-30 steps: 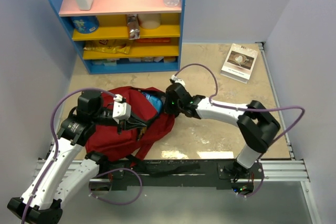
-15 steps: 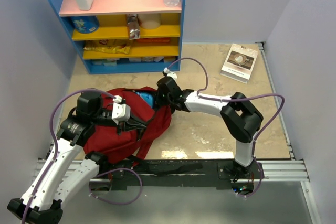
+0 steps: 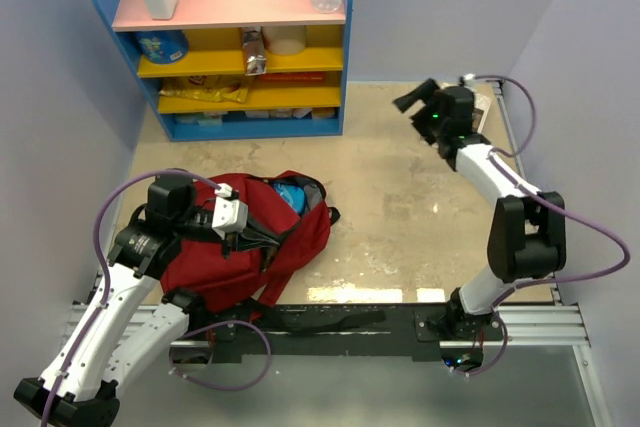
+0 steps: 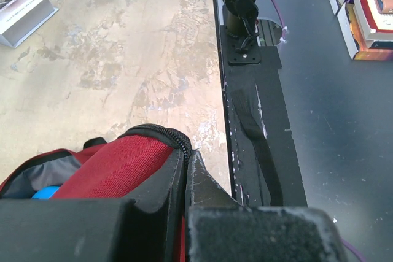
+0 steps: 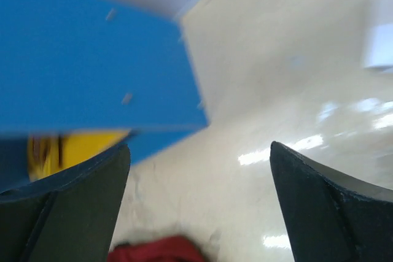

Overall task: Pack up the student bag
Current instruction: Move the book to the center of the board.

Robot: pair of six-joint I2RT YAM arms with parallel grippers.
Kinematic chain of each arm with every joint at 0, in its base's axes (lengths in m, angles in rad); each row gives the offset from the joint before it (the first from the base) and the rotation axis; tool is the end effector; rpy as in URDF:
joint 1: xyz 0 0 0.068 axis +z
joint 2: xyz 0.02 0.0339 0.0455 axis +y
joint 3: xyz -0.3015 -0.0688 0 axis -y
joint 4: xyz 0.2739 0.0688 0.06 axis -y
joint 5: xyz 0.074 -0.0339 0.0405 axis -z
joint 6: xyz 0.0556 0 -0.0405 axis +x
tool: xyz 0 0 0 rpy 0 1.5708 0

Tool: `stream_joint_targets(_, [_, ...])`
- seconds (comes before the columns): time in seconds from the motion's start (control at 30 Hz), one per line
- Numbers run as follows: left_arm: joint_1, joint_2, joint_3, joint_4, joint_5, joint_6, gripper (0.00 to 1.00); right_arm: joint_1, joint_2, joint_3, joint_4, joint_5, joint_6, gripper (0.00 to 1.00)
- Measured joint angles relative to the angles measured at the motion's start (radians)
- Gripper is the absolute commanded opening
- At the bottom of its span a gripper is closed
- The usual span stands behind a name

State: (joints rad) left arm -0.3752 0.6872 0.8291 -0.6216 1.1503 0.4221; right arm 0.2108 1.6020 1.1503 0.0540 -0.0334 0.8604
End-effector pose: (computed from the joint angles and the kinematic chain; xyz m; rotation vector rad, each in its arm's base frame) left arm 0.1074 -0.0968 0.3583 1.3339 1.3660 -1.1261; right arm 0.4118 0.0900 0.2991 0.6301 1.9422 0.7218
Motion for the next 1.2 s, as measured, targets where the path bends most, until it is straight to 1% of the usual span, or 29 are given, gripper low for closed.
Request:
stream_joint_targets(0.1, [0.0,0.002,0.0,0.0,0.0,0.0,0.0,-0.164,0.063,0.0,0.009,-0.013,0.088,0.99])
stream_joint_targets(0.17, [0.0,0.003,0.0,0.0,0.0,0.002,0.0,-0.217,0.114,0.0,-0.015,0.018,0.143,0.99])
stream_joint_targets(0.3, [-0.001,0.007,0.0,-0.004,-0.001,0.018,0.0,-0.225,0.159,-0.014,-0.054,0.056,0.227,0.99])
stream_joint_targets(0.53, [-0.001,0.01,0.002,-0.028,-0.004,0.053,0.0,-0.216,0.19,-0.005,-0.067,0.101,0.3,0.95])
stream_joint_targets(0.6, [-0.002,0.011,0.008,-0.042,-0.011,0.068,0.0,-0.232,0.19,-0.004,-0.093,0.13,0.3,0.96])
stream_joint_targets(0.73, [-0.006,0.012,0.011,-0.052,-0.023,0.085,0.0,-0.272,0.184,0.016,-0.161,0.258,0.266,0.98])
stream_joint_targets(0.87, [-0.006,0.012,0.011,-0.048,-0.026,0.086,0.0,-0.294,0.134,0.016,-0.179,0.36,0.234,0.98])
stream_joint_targets(0.97, [-0.007,0.01,0.011,-0.048,-0.029,0.086,0.0,-0.319,0.099,0.025,-0.176,0.396,0.217,0.97])
stream_joint_targets(1.2, [-0.008,0.005,0.011,-0.053,-0.036,0.091,0.0,-0.393,0.115,0.043,-0.175,0.414,0.205,0.94])
